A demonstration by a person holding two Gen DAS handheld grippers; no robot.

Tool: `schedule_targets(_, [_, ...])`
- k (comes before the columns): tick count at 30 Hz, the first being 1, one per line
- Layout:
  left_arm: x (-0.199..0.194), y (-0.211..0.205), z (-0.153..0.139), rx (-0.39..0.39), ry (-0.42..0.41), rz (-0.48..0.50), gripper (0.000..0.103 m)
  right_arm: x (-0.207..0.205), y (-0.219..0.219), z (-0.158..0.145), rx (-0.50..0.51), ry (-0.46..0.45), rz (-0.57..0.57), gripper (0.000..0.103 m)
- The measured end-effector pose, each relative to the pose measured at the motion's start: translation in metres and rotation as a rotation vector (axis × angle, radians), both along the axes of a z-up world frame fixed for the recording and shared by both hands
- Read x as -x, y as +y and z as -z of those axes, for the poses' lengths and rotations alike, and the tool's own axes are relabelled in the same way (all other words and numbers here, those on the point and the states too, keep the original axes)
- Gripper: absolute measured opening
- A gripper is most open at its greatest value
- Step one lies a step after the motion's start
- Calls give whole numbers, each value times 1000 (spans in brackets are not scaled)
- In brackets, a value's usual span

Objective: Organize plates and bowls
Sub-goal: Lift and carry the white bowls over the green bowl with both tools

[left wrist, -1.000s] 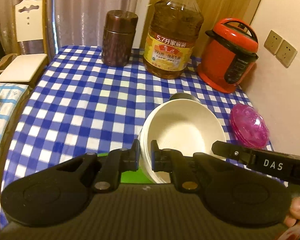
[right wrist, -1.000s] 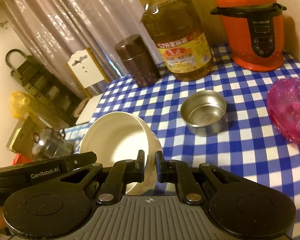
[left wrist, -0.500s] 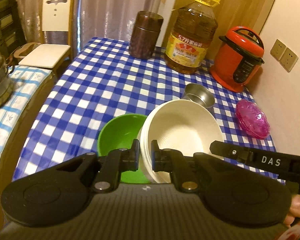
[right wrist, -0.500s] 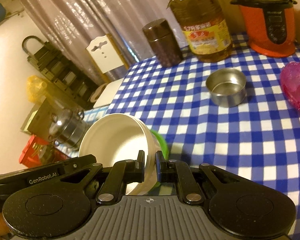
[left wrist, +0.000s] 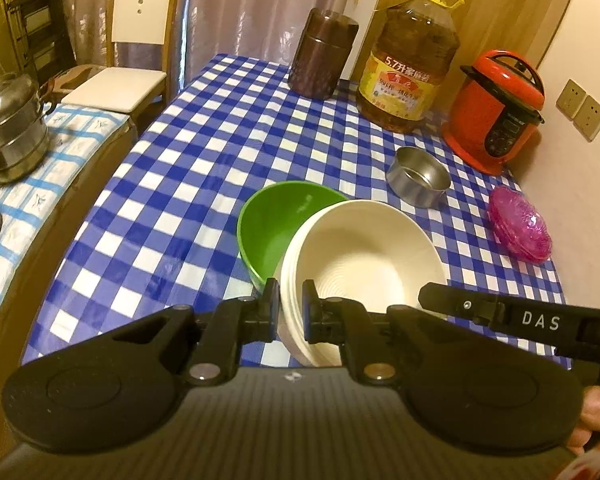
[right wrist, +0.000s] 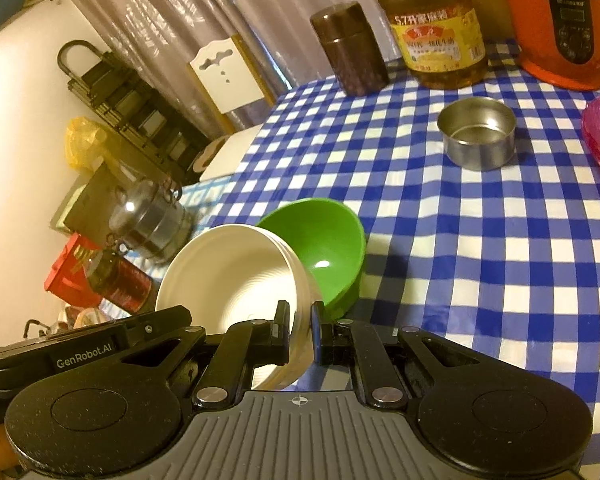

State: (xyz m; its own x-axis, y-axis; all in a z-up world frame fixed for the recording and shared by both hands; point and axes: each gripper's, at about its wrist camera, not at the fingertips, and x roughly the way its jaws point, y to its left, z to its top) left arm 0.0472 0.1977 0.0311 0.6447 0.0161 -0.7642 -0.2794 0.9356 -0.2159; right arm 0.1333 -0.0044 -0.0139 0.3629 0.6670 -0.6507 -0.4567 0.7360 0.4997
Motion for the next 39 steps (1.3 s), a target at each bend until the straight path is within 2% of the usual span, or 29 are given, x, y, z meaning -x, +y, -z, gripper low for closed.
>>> schedule_targets(7, [-14, 4, -1, -1, -6, 8, 10, -11, 2, 1, 3, -2, 6, 11])
schedule_targets(15, [-55, 15, 3, -14, -2, 20, 10, -48, 15, 4, -2, 7, 31, 11])
schedule_targets(25, [-95, 34, 40, 10, 72, 23, 10, -89, 35, 30, 32, 33, 40, 10])
schedule_targets(32, [-98, 40, 62, 15, 116, 17, 9, -87, 49, 43, 94, -18, 4, 11])
schedule_targets(39, [-99, 40, 68, 5, 132, 21, 10, -85, 57, 52, 129, -30, -19, 11])
